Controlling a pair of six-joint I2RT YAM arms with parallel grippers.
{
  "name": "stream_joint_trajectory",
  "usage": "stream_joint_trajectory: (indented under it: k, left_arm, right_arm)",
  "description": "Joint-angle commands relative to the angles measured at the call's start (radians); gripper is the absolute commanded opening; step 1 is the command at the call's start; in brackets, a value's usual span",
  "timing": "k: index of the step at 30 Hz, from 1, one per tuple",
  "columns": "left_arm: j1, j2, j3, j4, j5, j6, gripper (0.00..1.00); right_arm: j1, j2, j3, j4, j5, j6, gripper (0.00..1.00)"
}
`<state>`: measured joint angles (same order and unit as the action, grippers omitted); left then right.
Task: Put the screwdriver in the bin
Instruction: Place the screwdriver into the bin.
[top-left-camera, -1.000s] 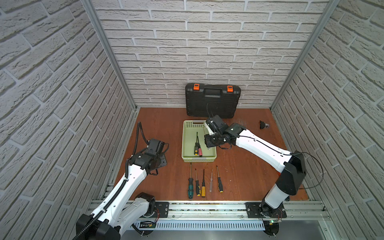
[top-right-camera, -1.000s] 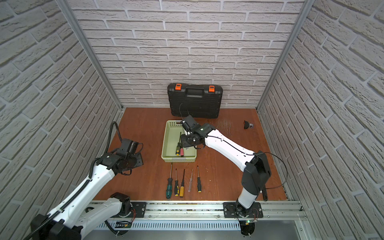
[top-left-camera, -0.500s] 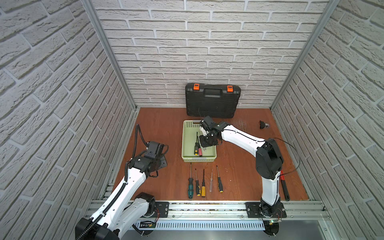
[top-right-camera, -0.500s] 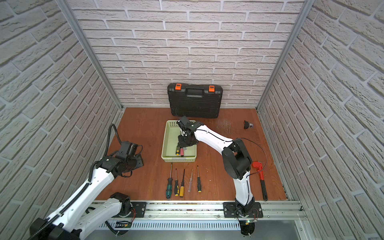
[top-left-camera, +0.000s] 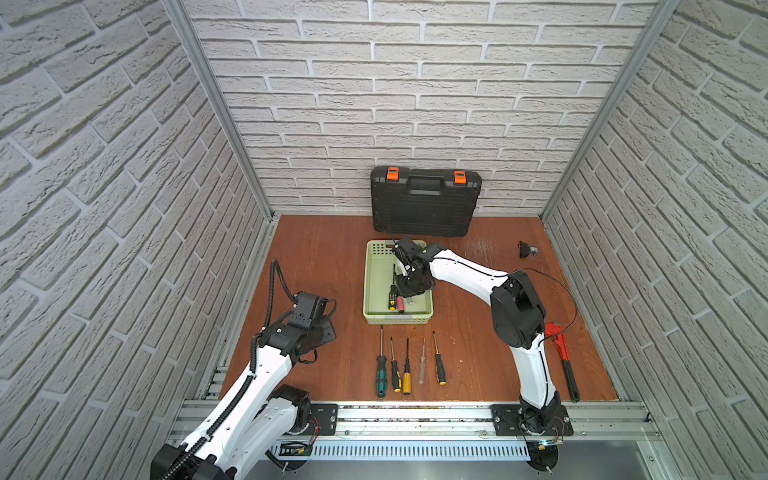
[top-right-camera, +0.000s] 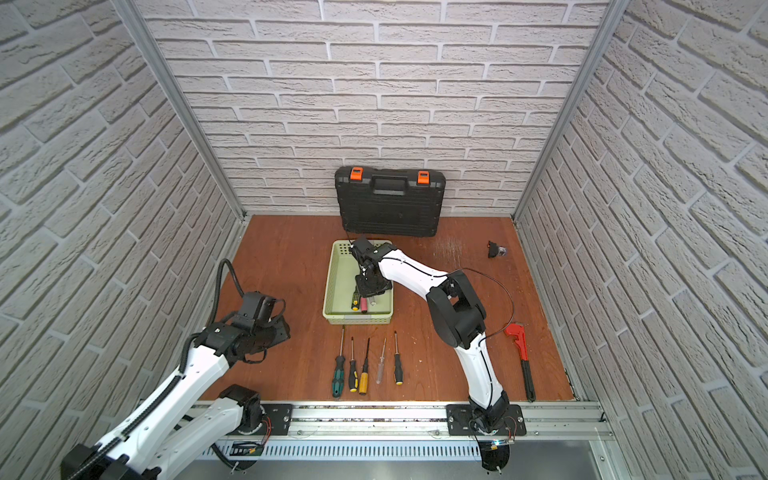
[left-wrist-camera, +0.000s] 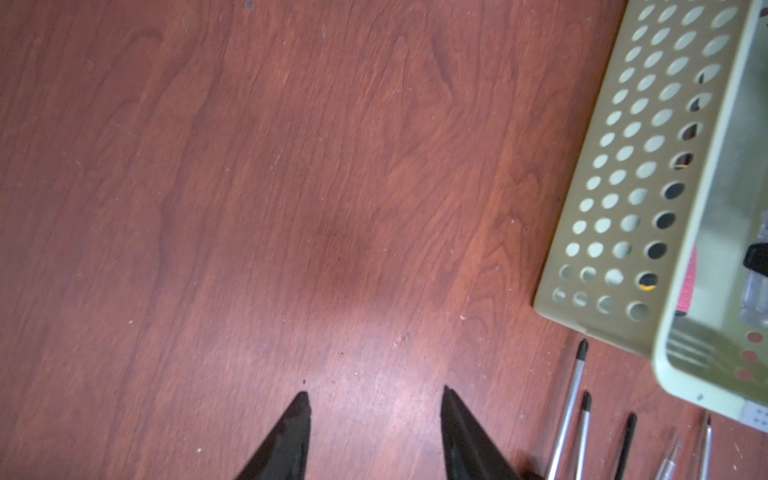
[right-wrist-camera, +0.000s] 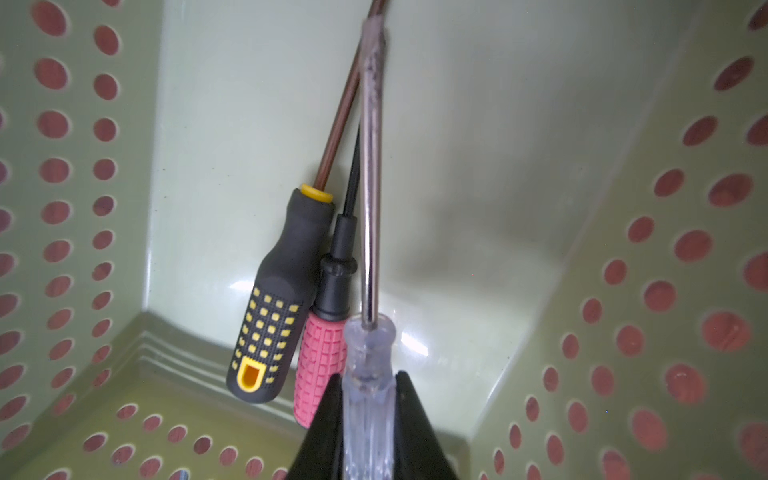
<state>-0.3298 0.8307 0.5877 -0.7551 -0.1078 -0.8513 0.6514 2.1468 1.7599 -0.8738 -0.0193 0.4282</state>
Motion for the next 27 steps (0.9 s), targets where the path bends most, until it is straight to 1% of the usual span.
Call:
stream_joint_trajectory:
  k: [1, 12, 17, 19, 21, 25, 27]
  left_arm:
    - [0.004, -0.023, -0.026, 0.044, 0.006, -0.024, 0.51]
    - [0.005, -0.017, -0.043, 0.097, 0.039, -0.020, 0.52]
    - [0.005, -0.021, -0.050, 0.099, 0.035, -0.038, 0.52]
    - [0.004, -0.036, -0.060, 0.104, 0.038, -0.040, 0.52]
    - [0.005, -0.046, -0.063, 0.106, 0.039, -0.033, 0.52]
    - [0.004, -0.041, -0.059, 0.117, 0.043, -0.013, 0.54]
    - [0.005, -0.028, -0.057, 0.133, 0.059, -0.011, 0.55]
  right_arm:
    - [0.002, 0.009, 0.024, -0.029, 0.014, -0.013, 0.06]
    - [0.005, 0.082, 0.081, -0.041, -0.005, -0.006, 0.06]
    - [0.006, 0.108, 0.109, -0.078, 0.021, -0.014, 0.08]
    - [0.006, 0.107, 0.107, -0.076, 0.030, -0.010, 0.11]
    - [0.007, 0.108, 0.104, -0.070, 0.024, -0.006, 0.18]
    - [0.006, 0.109, 0.102, -0.052, 0.002, -0.010, 0.19]
    - [0.006, 0.115, 0.105, -0.050, -0.005, -0.020, 0.23]
